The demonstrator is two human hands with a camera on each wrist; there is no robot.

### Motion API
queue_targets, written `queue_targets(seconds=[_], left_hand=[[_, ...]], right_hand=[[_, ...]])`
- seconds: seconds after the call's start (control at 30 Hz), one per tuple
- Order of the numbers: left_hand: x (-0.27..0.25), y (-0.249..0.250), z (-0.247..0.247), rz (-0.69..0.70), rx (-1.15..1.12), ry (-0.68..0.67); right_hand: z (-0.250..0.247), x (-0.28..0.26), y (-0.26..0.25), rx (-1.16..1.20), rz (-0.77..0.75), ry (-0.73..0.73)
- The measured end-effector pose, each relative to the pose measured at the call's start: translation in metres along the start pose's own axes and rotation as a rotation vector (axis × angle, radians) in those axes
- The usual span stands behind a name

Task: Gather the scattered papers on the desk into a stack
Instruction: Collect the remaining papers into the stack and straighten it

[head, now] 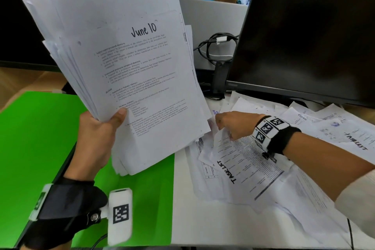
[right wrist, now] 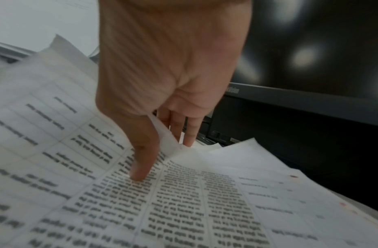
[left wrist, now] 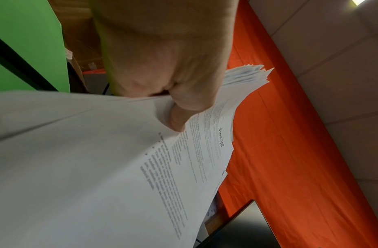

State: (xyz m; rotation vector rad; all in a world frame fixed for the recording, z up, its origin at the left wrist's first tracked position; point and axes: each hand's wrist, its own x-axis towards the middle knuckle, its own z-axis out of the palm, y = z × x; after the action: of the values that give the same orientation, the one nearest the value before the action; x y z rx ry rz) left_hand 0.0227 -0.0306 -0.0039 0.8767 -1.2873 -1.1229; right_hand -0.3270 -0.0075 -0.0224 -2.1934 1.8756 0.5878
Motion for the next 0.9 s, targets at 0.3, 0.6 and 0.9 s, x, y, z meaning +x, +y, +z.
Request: queue_targets(seconds=[0.3,0.6,0.9], left_hand=[[-0.002,0.005,-0.009,0.012,-0.005,0.018],[-0.002,0.001,-0.002,-0.009,-0.048,0.026],[-0.001,0.001,-0.009,-0.015,-0.004,0.045]], right_hand=[[-0.003,-0.021,0.004,-0.160,-0.045,0.029],[-0.016,-0.040,-0.002,-0.125,-0.077,0.067],[-0.008,0.001,-0.020,-0.170,-0.160,0.052]])
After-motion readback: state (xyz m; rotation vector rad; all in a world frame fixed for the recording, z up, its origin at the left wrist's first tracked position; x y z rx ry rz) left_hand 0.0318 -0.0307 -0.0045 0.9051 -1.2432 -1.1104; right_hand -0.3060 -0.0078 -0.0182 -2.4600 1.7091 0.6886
